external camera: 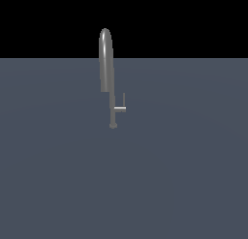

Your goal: Turn on the faucet by rotating a designated handle.

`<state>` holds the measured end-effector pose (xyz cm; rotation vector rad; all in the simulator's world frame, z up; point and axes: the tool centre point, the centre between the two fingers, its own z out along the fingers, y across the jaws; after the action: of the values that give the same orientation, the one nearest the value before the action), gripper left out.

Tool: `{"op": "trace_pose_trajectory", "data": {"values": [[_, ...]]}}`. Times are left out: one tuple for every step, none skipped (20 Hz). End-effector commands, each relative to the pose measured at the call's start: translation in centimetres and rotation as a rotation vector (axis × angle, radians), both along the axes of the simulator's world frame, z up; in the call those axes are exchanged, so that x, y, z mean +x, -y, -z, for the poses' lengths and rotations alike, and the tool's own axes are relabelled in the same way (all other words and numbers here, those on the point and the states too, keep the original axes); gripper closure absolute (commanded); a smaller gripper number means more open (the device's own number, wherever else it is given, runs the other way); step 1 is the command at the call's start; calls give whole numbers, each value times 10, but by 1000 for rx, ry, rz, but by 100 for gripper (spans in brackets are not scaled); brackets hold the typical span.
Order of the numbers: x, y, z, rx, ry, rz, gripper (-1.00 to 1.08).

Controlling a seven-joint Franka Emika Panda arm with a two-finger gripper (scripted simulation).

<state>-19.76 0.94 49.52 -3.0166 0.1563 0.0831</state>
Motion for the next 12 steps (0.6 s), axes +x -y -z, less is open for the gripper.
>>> {"op": "trace_pose_trajectory", "data": {"values": [[14, -1, 4, 33, -34, 33, 108], [20, -1, 6, 47, -48, 46, 108], [26, -1, 8, 60, -62, 60, 108], [32, -1, 10, 74, -76, 74, 108], [38, -1, 12, 88, -91, 87, 108], [44, -1, 14, 102, -105, 101, 108], [50, -1, 16, 116, -119, 115, 108], [56, -1, 19, 131, -134, 129, 108], [62, -1, 21, 145, -148, 143, 108], [67, -1, 24, 159, -163, 157, 108], [73, -1, 26, 174, -178, 171, 108], [79, -1, 29, 189, -192, 185, 108]]}}
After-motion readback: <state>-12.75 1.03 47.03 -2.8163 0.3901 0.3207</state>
